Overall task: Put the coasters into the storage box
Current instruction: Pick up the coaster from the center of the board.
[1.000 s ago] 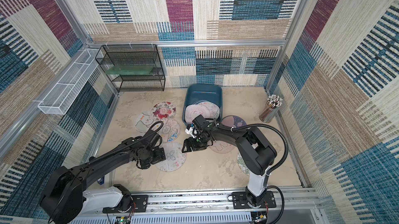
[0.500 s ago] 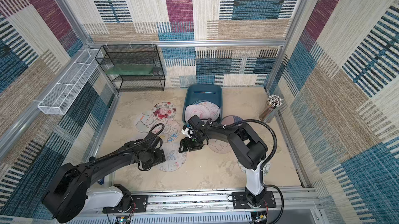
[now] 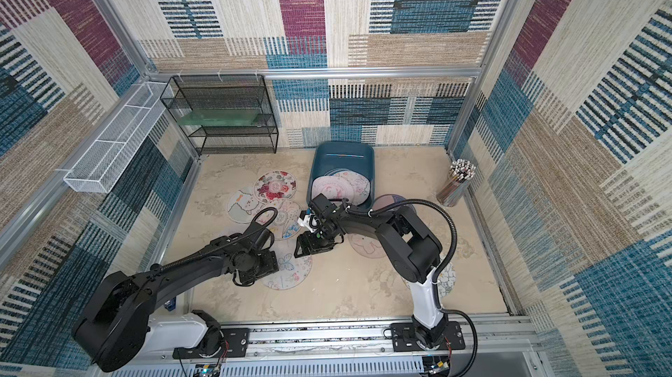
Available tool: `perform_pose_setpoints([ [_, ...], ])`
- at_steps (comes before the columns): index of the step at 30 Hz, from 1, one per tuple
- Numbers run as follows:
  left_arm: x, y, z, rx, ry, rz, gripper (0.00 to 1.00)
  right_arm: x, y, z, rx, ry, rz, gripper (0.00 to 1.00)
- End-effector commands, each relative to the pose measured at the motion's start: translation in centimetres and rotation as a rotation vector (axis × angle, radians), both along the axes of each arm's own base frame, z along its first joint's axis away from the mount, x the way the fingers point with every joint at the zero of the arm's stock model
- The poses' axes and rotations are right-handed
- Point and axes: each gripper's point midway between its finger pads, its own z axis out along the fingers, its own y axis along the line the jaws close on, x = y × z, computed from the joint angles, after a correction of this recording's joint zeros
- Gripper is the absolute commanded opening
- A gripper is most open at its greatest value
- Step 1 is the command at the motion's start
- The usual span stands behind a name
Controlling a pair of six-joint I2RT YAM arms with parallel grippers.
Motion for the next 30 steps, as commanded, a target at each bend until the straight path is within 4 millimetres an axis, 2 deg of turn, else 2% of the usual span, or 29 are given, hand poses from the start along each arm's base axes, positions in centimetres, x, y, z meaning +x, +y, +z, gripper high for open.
perform_pose_setpoints([
  [1, 0.5, -1.7, -1.6, -0.085, -0.002, -0.002, 0.75, -1.1, -2.4, -2.8, -0.157, 0.032, -0.014, 0.75],
  [30, 0.5, -2.2, -2.0, -0.103, 0.003, -0.005, 0.71, -1.9, -0.7, -3.4, -0.119, 0.072, 0.011, 0.76],
])
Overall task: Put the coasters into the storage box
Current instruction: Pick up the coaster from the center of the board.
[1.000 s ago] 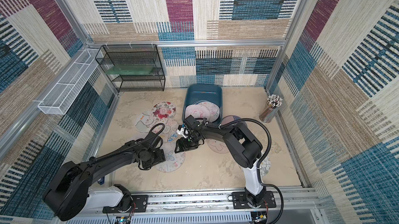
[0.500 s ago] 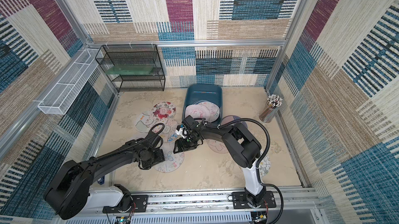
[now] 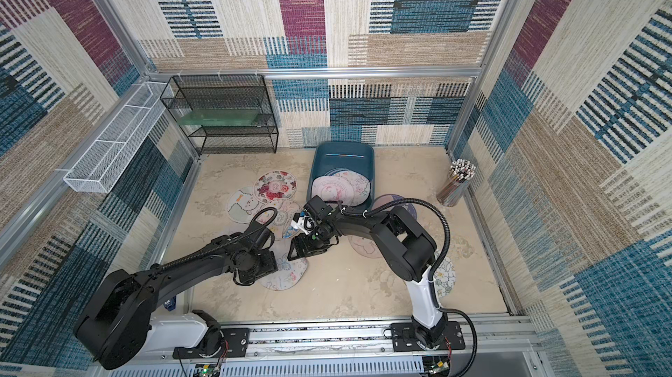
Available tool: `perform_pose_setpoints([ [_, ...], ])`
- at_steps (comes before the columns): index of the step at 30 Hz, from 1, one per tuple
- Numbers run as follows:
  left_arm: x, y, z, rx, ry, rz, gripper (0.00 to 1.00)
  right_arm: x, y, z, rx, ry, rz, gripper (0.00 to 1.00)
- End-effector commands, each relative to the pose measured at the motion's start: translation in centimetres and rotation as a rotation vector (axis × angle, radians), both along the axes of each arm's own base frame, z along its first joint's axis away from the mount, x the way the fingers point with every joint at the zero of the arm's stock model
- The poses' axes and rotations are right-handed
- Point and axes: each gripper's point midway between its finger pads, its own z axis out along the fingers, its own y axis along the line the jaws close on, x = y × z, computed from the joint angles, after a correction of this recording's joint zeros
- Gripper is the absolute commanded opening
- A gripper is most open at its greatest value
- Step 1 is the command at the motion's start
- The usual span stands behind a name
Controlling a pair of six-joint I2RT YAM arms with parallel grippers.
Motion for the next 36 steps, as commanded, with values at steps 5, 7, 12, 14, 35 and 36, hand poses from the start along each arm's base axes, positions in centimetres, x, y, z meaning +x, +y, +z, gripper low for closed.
perform_pose_setpoints([
  [5, 0.5, -2.3, -1.9, -0.116, -0.009, -0.021, 0.70, -0.5, -2.4, -3.4, -0.191, 0.021, -0.037, 0.71],
  [7, 0.5, -2.4, -1.8, -0.120, -0.010, -0.022, 0.71, -0.5, -2.3, -3.4, -0.188, 0.020, -0.040, 0.61],
  [12, 0.5, -2.4, -1.9, -0.120, -0.011, -0.024, 0.70, -0.3, -2.0, -3.1, -0.182, 0.012, -0.042, 0.44],
  [14, 0.4, -2.3, -1.9, -0.120, -0.009, -0.021, 0.70, -0.2, -1.9, -3.0, -0.177, 0.010, -0.043, 0.37],
  [35, 0.6, -0.6, 3.3, -0.123, -0.127, 0.028, 0.85, 7.8, -7.0, 14.3, -0.037, -0.261, -0.201, 0.14],
  [36, 0.8, -0.7, 3.4, -0.126, -0.128, 0.025, 0.85, 8.7, -7.7, 15.4, -0.031, -0.280, -0.219, 0.14],
])
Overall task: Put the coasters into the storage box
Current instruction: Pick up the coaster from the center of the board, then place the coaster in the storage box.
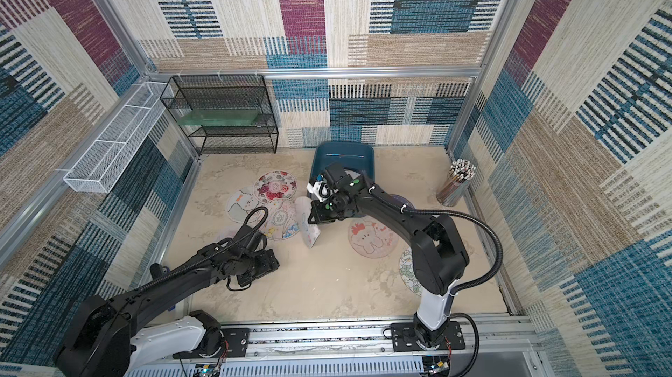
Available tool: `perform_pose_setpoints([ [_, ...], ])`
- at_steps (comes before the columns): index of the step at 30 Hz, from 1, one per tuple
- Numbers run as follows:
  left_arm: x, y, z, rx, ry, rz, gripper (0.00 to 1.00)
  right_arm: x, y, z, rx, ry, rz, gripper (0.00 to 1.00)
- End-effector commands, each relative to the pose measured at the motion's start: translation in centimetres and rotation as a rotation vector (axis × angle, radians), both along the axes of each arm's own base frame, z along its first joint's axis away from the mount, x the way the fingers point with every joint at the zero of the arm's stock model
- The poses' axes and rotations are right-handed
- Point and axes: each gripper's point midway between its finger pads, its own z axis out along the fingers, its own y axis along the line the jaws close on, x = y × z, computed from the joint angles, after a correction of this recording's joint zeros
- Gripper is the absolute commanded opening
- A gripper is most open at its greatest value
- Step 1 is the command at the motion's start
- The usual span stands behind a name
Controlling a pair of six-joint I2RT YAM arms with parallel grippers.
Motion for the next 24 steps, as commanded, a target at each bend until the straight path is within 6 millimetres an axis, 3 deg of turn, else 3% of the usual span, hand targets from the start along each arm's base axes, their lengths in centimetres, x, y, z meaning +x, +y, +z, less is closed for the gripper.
perform_pose_setpoints([
  [1, 0.2, -0.3, 0.4, -0.012, 0.008, -0.002, 0.86, 1.8, -2.7, 2.6, -0.021, -0.048, -0.034, 0.14],
  [6, 1.4, -1.3, 0.8, -0.020, 0.003, -0.031, 0.89, 6.7, -4.9, 5.9, 0.016, -0.112, -0.100, 0.15],
  [13, 3.0, -2.6, 0.9, -0.034, 0.002, -0.057, 0.90, 12.0, -4.2, 5.2, 0.049, -0.139, -0.151, 0.16],
  [15, 3.2, -2.8, 1.0, -0.036, 0.002, -0.062, 0.90, 13.2, -4.3, 4.2, 0.049, -0.135, -0.166, 0.16],
  [18, 3.2, -2.9, 0.9, -0.034, 0.004, -0.067, 0.90, 14.5, -5.2, 1.1, 0.014, -0.094, -0.197, 0.16],
  [24, 3.0, -2.8, 0.8, -0.033, 0.006, -0.067, 0.90, 16.4, -9.7, -4.5, -0.088, -0.044, -0.299, 0.17],
])
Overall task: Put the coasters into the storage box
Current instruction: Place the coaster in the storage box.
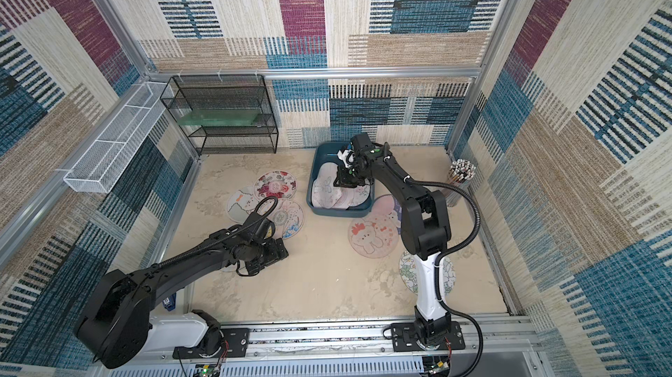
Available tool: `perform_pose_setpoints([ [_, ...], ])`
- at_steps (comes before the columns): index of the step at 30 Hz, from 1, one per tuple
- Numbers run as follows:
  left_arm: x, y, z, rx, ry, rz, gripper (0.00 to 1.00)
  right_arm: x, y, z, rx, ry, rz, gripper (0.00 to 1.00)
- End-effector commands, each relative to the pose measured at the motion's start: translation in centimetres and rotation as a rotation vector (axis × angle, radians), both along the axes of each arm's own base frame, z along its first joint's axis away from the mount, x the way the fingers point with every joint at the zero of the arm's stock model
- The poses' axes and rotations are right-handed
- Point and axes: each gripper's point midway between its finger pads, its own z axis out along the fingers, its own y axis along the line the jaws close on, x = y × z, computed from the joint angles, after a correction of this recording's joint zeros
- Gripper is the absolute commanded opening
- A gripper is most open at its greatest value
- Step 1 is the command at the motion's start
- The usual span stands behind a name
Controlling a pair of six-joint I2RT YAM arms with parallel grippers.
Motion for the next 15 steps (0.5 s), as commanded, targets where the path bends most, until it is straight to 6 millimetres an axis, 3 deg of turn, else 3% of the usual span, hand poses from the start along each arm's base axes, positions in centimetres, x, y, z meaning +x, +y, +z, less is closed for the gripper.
perform_pose_setpoints([
  [1, 0.0, -0.3, 0.1, -0.011, -0.006, -0.020, 0.91, 1.8, -2.1, -1.8, -0.049, -0.017, -0.055, 0.17],
  [4, 0.0, -0.4, 0.0, -0.012, -0.001, -0.023, 0.91, 2.4, -3.5, -3.6, -0.092, 0.005, -0.076, 0.19],
  [8, 0.2, -0.5, 0.0, -0.010, 0.003, -0.031, 0.91, 3.0, -4.8, -5.2, -0.151, 0.025, -0.098, 0.34],
  [10, 0.3, -0.5, 0.1, -0.004, 0.003, -0.034, 0.91, 3.4, -5.5, -5.1, -0.170, 0.017, -0.124, 0.45],
  [15, 0.3, 0.2, 0.6, 0.033, 0.017, -0.020, 0.92, 4.1, -6.1, -2.8, -0.179, -0.037, -0.154, 0.60],
])
